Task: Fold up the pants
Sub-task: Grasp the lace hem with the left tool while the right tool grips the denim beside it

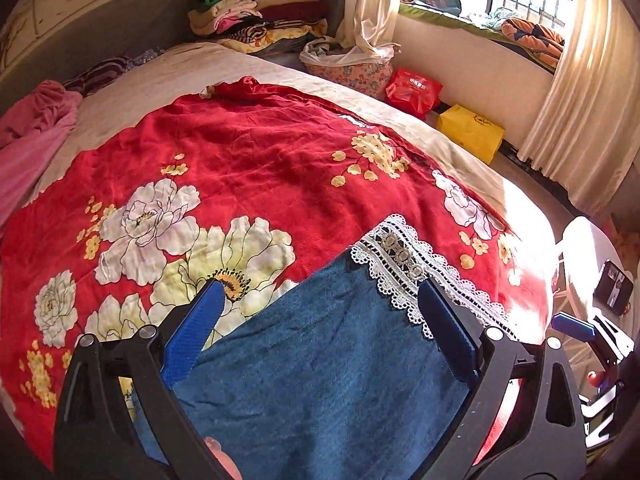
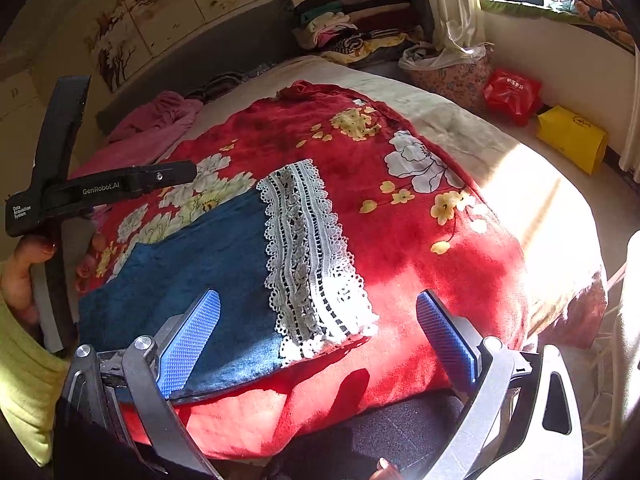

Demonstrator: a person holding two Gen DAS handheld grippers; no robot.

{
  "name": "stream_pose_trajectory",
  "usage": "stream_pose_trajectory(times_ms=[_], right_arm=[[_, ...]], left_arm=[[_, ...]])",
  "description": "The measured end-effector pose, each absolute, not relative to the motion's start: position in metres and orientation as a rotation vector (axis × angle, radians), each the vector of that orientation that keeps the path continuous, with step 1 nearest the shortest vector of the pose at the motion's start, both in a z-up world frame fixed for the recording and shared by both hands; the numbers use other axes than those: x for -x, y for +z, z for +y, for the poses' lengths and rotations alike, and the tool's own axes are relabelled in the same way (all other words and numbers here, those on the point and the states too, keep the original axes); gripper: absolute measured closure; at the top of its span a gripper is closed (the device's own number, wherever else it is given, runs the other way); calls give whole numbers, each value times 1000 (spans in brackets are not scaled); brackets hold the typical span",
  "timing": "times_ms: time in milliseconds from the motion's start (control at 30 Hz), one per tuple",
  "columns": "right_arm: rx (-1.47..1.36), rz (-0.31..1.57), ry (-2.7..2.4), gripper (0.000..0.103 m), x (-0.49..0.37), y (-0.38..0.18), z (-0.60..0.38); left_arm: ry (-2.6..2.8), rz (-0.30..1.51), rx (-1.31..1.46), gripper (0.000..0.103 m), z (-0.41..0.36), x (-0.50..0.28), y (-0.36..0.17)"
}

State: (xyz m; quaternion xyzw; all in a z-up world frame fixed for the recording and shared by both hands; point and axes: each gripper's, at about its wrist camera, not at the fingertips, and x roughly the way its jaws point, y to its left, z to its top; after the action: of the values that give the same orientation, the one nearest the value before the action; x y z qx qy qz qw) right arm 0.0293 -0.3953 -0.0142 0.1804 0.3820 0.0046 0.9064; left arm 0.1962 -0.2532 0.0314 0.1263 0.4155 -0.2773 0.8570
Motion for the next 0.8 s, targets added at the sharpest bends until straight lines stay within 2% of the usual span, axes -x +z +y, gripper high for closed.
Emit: stream_pose_trajectory(times_ms=[500, 800], right_arm=[[-399, 848, 28, 5, -49, -35, -392], [-425, 869, 73, 5, -62, -48, -392]], left_arm=[[-655, 947, -334, 12, -289, -230, -9], [-794, 1008, -272, 12, -303, -251, -25]])
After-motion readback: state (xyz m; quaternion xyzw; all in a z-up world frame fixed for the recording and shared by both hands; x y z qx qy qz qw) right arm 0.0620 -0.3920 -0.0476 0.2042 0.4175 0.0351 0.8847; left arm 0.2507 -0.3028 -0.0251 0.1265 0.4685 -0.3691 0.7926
